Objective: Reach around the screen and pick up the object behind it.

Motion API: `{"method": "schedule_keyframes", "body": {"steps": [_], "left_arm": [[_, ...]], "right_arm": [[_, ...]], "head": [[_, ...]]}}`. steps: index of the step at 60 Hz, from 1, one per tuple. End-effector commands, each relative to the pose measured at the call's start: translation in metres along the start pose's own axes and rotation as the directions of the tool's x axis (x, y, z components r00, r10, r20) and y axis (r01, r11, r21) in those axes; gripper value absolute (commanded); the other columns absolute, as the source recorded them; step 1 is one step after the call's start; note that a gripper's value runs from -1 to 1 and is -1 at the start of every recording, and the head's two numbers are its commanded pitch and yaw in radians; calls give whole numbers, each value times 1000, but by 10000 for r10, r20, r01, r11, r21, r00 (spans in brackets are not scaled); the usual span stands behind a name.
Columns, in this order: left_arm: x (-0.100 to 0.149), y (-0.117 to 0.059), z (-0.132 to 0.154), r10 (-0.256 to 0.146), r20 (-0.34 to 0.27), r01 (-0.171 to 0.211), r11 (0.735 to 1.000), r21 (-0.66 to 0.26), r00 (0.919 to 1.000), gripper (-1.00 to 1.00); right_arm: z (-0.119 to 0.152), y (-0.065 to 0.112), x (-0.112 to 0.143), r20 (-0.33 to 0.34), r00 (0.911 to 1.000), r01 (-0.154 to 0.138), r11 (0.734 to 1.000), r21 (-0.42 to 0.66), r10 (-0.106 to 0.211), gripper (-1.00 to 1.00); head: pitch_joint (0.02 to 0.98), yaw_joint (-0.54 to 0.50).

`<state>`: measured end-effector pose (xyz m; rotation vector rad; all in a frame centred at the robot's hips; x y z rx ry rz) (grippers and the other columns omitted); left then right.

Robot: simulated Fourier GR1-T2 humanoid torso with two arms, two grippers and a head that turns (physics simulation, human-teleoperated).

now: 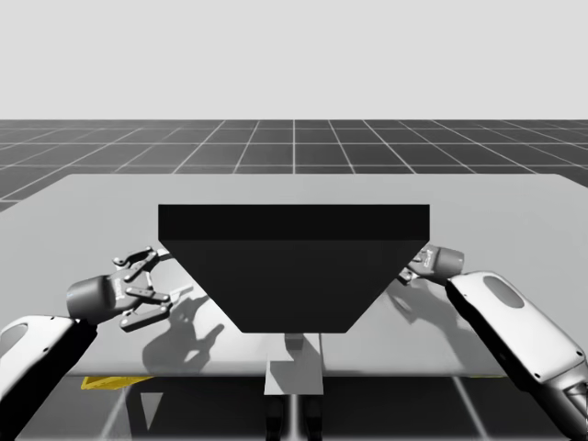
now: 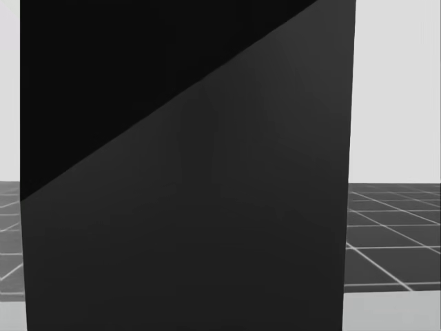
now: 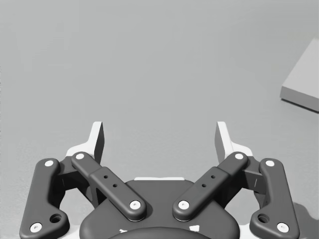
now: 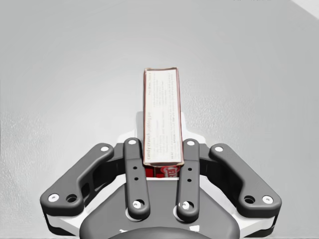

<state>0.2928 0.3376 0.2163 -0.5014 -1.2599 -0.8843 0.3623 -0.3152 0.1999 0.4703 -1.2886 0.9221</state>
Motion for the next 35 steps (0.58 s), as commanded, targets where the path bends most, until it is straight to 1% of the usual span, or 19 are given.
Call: {"method": "schedule_keyframes", "body": {"steps": [1,4,5,7,10,13,17,19,22,23,26,28,30,32,33,35], "left_arm": [[1,-4,1,-48,63,55,9943,-1067,10000,-1000],[1,-4,1,-37,101,47,9947,-1022,9999,-1000],[1,-4,2,-47,123,59,9952,-977,9999,-1000],[2,-3,2,-34,155,49,9955,-944,9999,-1000],[2,-3,2,-21,190,38,9961,-885,9998,-1000],[3,-2,2,-25,214,44,9962,-864,9998,-1000],[3,-2,3,-23,229,43,9964,-848,9997,-1000],[3,-2,3,-27,251,47,9966,-824,9997,-1000],[3,-1,3,-27,258,48,9966,-818,9997,-1000],[3,-1,4,-32,258,53,9967,-813,9997,-1000],[3,-1,4,-36,262,57,9967,-810,9997,-1000],[3,-1,4,-38,263,59,9967,-810,9996,-1000],[3,-1,4,-36,265,58,9967,-810,9996,-1000],[3,-1,4,-35,267,56,9967,-810,9996,-1000],[3,-1,4,-38,266,59,9967,-809,9996,-1000],[3,-1,4,-39,267,61,9967,-810,9996,-1000]], "right_arm": [[33,-21,18,687,9976,-17,9983,-578,57,1000],[37,-23,21,859,9963,13,9958,-920,66,1000],[42,-26,25,1025,9946,-15,9930,-1178,137,1000],[44,-28,28,1151,9932,-36,9898,-1425,202,1000],[51,-32,36,1432,9891,-72,9821,-1882,347,1000],[58,-37,46,1733,9838,-27,9709,-2396,455,1000],[65,-42,58,2006,9779,5,9595,-2818,583,1000],[71,-46,68,2274,9712,45,9480,-3184,718,1000],[76,-48,77,2497,9652,110,9414,-3371,782,1000],[81,-50,86,2713,9585,167,9334,-3586,871,1000],[86,-51,95,2892,9528,237,9269,-3744,925,1000],[92,-52,107,3093,9450,267,9179,-3960,1059,1000],[96,-51,115,3178,9403,211,9107,-4125,1222,1000],[98,-51,121,3211,9373,156,9045,-4261,1351,1000],[102,-50,129,3295,9327,154,8967,-4425,1465,1000],[104,-50,134,3333,9290,100,8896,-4567,1606,1000]], "head": [[92,-64],[92,-64],[92,-64],[91,-64],[91,-64],[90,-63],[91,-63],[91,-62],[91,-61],[91,-61],[91,-60],[91,-60],[91,-60],[91,-60],[91,-61],[91,-61]]}}
